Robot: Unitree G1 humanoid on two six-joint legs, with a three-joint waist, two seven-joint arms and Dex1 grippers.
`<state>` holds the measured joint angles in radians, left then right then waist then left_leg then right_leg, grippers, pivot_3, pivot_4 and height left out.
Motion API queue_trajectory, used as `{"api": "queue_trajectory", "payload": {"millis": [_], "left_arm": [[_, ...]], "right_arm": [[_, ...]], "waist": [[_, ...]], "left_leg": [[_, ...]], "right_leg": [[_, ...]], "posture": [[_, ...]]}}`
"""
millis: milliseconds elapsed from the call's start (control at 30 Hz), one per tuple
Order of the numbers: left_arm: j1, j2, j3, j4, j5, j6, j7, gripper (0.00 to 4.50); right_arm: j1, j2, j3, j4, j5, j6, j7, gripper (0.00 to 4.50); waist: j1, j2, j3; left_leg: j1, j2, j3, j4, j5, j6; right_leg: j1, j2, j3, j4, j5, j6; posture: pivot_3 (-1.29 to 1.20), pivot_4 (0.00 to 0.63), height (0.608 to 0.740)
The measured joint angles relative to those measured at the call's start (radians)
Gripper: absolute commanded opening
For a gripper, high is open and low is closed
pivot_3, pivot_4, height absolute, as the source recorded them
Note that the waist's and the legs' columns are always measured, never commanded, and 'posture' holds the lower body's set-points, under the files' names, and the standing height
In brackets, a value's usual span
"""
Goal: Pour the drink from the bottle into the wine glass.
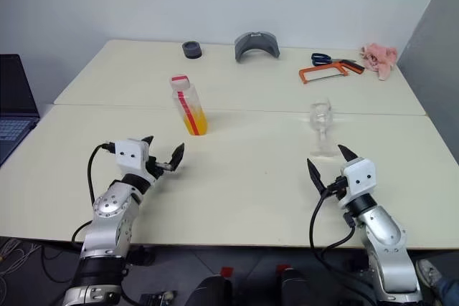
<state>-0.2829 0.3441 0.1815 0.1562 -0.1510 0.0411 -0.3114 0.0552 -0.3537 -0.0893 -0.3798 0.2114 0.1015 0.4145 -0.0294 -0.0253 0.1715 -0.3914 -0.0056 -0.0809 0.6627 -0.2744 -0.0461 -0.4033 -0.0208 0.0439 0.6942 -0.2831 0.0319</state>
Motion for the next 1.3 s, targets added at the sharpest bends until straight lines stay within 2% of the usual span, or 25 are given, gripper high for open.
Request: {"api": "queue_trajectory", "payload": {"millis": [267,567,833,1300], "left_arm": [[-0.113,-0.018,-0.054,0.0,0.041,0.087,0.044,4.49],[-0.229,-0.054,-0.078,0.011,0.075,0.17,0.115,4.49],[-0.33,-0.079,-0.084,0.126,0.104,0.164,0.181,4.49],[-0.501,-0.112,-0.079,0.357,0.109,0.085,0.245,4.49]], "right_arm": [[-0.046,-0.066,0.054,-0.149,0.119,0.176,0.085,4.5],[-0.071,-0.08,0.071,-0.177,0.124,0.226,0.089,4.5],[-0.144,-0.156,0.074,-0.246,0.222,0.326,0.166,4.5],[-0.267,-0.207,0.094,-0.255,0.317,0.429,0.219,4.5]], "waist": [[0.0,0.0,0.0],[0.0,0.0,0.0],[-0.001,-0.001,0.0],[0.0,-0.001,0.001]], "left_leg": [[-0.001,-0.001,-0.001,0.0,0.0,0.0],[-0.001,-0.001,-0.001,0.001,0.0,0.0],[-0.001,-0.002,-0.001,0.001,0.0,0.0],[-0.004,-0.002,-0.001,0.001,0.0,0.0]], "right_leg": [[0.0,0.0,-0.001,0.0,0.0,0.0],[0.0,0.0,-0.001,-0.001,0.0,0.0],[0.0,0.001,-0.001,-0.002,0.0,0.0],[-0.001,0.0,-0.002,-0.003,0.0,0.0]], "posture": [[0.0,0.15,0.74],[0.0,0.15,0.74],[0.0,0.15,0.74],[0.0,0.15,0.74]]}}
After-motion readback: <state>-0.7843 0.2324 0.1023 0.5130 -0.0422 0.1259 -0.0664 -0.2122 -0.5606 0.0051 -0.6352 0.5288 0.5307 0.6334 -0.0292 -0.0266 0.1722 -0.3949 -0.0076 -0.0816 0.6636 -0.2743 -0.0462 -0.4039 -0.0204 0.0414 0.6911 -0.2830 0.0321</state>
